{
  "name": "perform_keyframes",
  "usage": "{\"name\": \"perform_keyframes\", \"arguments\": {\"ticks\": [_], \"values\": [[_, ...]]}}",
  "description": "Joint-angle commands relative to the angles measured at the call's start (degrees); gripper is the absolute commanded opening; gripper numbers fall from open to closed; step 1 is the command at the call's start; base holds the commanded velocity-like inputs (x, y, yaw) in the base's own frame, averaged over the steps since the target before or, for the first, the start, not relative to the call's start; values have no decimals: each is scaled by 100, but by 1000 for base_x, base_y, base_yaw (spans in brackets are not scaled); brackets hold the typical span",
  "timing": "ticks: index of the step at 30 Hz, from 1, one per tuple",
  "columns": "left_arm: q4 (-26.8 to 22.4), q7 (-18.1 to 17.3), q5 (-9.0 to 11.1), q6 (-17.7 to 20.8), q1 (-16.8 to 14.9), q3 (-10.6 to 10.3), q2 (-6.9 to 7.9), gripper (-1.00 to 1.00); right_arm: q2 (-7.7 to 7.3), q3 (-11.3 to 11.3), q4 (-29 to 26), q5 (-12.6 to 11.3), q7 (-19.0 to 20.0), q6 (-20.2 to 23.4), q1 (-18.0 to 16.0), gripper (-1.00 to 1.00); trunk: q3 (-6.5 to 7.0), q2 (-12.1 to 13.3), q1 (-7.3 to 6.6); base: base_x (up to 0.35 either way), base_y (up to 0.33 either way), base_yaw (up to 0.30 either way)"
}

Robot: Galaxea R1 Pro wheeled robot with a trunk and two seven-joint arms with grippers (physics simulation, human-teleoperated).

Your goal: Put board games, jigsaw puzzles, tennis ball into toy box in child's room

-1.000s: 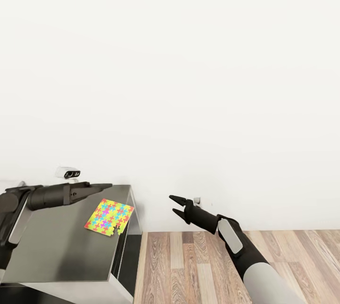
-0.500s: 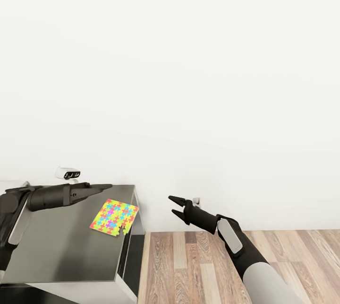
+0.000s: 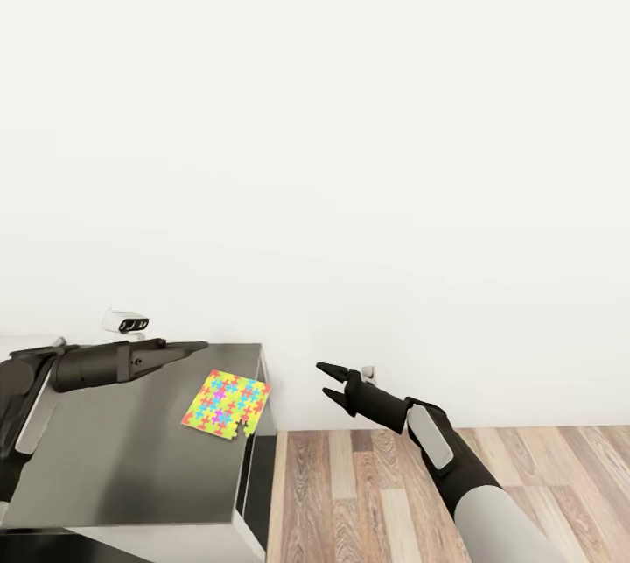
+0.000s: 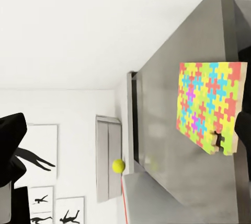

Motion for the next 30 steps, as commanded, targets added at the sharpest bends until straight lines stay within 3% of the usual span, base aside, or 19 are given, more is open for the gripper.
{"name": "perform_keyframes", "arguments": {"ticks": [1,16,30], "values": [[27,-21,-12,50,-1,-3,2,100,-3,-4,0,-26,-4,33,-4,100,-9,-8,2,7,36,0],[-6,-21,-5,50,3,5,0,100,36,-8,4,-16,-12,9,-4,100,-9,-8,2,1,6,0],[-34,-21,5,120,3,-39,-8,100,80,2,10,34,-148,-16,-21,100,-260,-569,309,0,0,0]]}}
